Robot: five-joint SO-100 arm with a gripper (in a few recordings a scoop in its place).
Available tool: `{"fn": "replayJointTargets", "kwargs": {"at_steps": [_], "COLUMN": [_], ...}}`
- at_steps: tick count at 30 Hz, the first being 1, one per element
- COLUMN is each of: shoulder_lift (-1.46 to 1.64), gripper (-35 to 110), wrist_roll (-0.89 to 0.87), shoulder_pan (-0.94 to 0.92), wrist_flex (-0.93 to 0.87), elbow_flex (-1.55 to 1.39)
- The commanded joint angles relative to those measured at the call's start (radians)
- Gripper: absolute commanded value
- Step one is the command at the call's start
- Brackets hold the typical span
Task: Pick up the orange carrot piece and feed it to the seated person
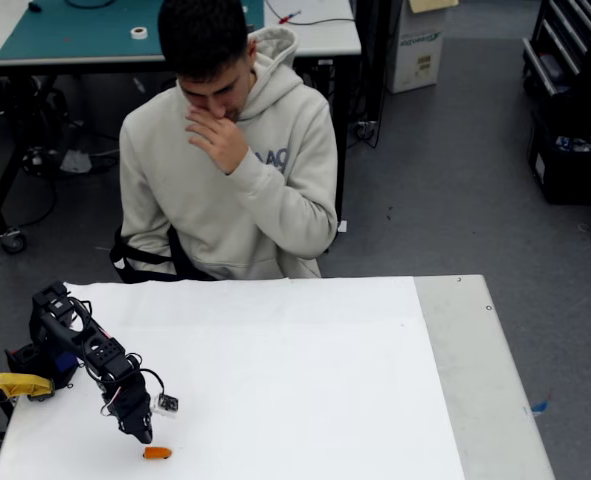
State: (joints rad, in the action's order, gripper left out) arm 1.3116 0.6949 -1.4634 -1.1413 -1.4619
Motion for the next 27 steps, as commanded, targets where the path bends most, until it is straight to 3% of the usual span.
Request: {"fn": "replayJointTargets", "kwargs": {"at_steps": [1, 18, 27], "shoulder_lift": [0.081, 0.118, 0.115], "gripper": [-2, 1, 23], "wrist_roll": [0.009, 0.021, 0.015], "shoulder_pan": [-0.018, -0.011, -0.02], "wrist_flex": [-0.026, -0.026, -0.038], "elbow_flex": [0.069, 0.107, 0.169]}}
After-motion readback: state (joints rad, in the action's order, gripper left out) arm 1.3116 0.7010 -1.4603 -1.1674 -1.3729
